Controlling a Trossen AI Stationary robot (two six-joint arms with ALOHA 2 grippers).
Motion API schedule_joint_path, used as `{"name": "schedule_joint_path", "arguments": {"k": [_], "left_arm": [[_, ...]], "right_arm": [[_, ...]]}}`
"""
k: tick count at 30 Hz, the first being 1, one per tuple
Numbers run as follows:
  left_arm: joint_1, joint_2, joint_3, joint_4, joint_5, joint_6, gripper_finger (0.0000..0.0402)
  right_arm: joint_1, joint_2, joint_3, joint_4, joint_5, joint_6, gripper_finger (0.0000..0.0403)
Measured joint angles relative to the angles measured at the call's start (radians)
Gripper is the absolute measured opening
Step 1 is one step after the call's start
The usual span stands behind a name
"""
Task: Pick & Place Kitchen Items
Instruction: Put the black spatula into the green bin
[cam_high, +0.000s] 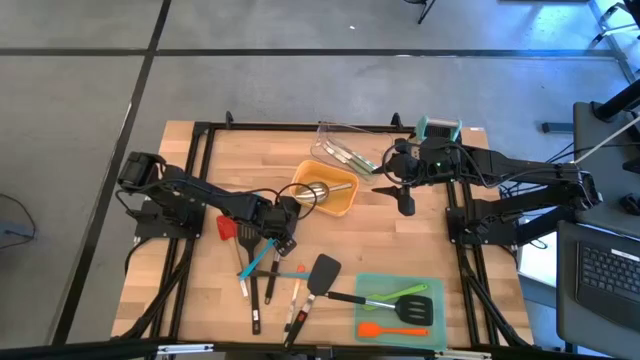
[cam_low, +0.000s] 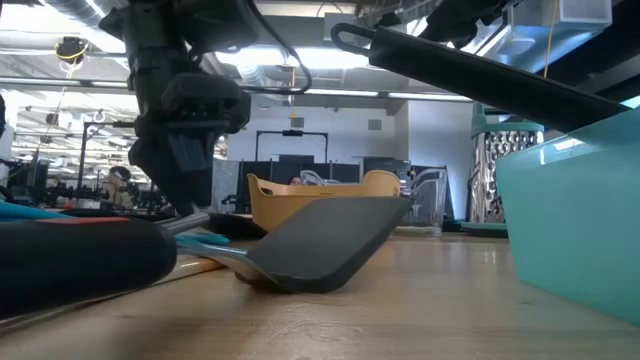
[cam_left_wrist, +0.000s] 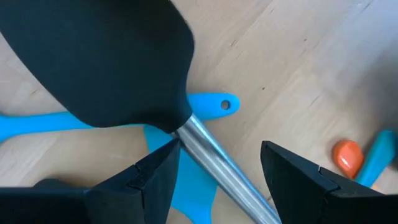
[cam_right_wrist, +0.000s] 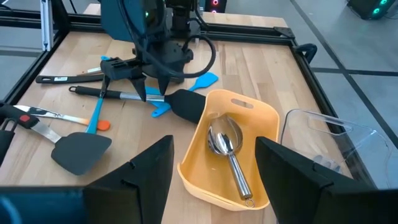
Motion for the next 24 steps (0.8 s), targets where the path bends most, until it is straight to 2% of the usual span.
{"name": "schedule_joint_path", "arguments": {"k": [9, 19, 22, 24], "left_arm": [[0.000, 0.020, 0.000, -0.022, -0.032, -0.027, 0.0222], [0.001, 0.102, 0.003, 0.002, 0.008, -0.018, 0.0220], [0.001, 0.091, 0.002, -0.004, 0.010, -0.023, 0.0205], [0.002, 0.090, 0.002, -0.009, 0.009, -0.032, 0.0181]], "right_arm": [[0.000, 0.000, 0.000, 0.000, 0.000, 0.000, 0.0227], [0.000, 0.000, 0.000, -0.003, 0.000, 0.000, 0.0227], [0.000, 0.000, 0.000, -0.003, 0.000, 0.000, 0.0227], [0.000, 0.000, 0.000, -0.003, 0.000, 0.000, 0.0227]]}}
